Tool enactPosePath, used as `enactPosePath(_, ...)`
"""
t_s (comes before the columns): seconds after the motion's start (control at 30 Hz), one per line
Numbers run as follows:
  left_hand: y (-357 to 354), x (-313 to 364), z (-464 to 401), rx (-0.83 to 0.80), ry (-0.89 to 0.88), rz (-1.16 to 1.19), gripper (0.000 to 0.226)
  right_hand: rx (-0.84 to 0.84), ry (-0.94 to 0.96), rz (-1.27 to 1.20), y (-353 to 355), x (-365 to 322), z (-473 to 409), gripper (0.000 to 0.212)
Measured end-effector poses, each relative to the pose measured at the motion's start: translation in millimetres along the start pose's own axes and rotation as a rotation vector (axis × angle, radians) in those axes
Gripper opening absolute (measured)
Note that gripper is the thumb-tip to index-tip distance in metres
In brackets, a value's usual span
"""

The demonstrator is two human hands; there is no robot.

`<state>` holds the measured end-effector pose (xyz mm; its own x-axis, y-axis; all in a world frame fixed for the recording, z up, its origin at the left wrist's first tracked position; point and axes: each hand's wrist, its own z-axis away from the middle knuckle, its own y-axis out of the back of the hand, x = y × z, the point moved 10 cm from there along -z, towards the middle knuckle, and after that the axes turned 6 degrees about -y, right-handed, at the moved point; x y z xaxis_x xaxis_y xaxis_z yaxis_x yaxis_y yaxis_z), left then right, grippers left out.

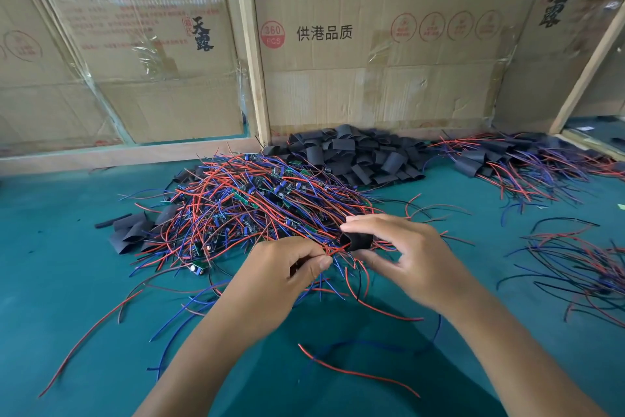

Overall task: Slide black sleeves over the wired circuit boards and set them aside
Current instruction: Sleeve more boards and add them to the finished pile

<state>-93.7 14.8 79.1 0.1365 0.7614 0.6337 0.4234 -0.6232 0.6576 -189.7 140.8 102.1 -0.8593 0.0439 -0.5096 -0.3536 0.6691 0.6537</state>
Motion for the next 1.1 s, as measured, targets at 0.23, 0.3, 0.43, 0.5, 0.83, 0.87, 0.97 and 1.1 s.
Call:
enactPosePath(0.23, 3.4, -11.1, 4.1, -0.213, -0.041, -0.133, 0.022, -0.183, 0.076, 0.258, -41.9, -12.6, 5.2, 0.025)
enactPosePath(0.3, 35.6, -26.4, 5.8, -0.132, 0.013, -0.159, 0.015, -0.234, 0.057, 0.246, -50.7, -12.9, 7.3, 0.026)
enactPosePath(0.43, 47.3, -57.0, 18.1, -0.242, 0.148, -0.217, 0.014, -0.301, 0.027, 0.227, -64.5, -16.1, 11.0, 0.029)
enactPosePath(0.5, 36.3, -68.5, 27.3, -0.348, 0.226, -0.216, 0.023, -0.32, 0.024, 0.232, -69.9, -19.0, 11.7, 0.03)
enactPosePath(0.83, 26.8, -57.1, 20.4, -0.357, 0.17, -0.29, 0.019, -0.261, -0.04, 0.226, -67.6, -15.3, 8.6, 0.03)
enactPosePath(0.87, 28.1, -50.7, 17.3, -0.32, 0.149, -0.278, 0.018, -0.253, -0.038, 0.227, -65.7, -14.5, 8.0, 0.029)
enactPosePath(0.97, 26.9, -27.1, 8.0, -0.208, 0.058, -0.291, 0.015, -0.232, -0.048, 0.213, -59.4, -12.8, 7.1, 0.026)
enactPosePath(1.1, 21.7, -6.1, 1.5, -0.073, 0.014, -0.186, 0.017, -0.226, -0.142, 0.034, -54.5, -5.4, 8.2, 0.03)
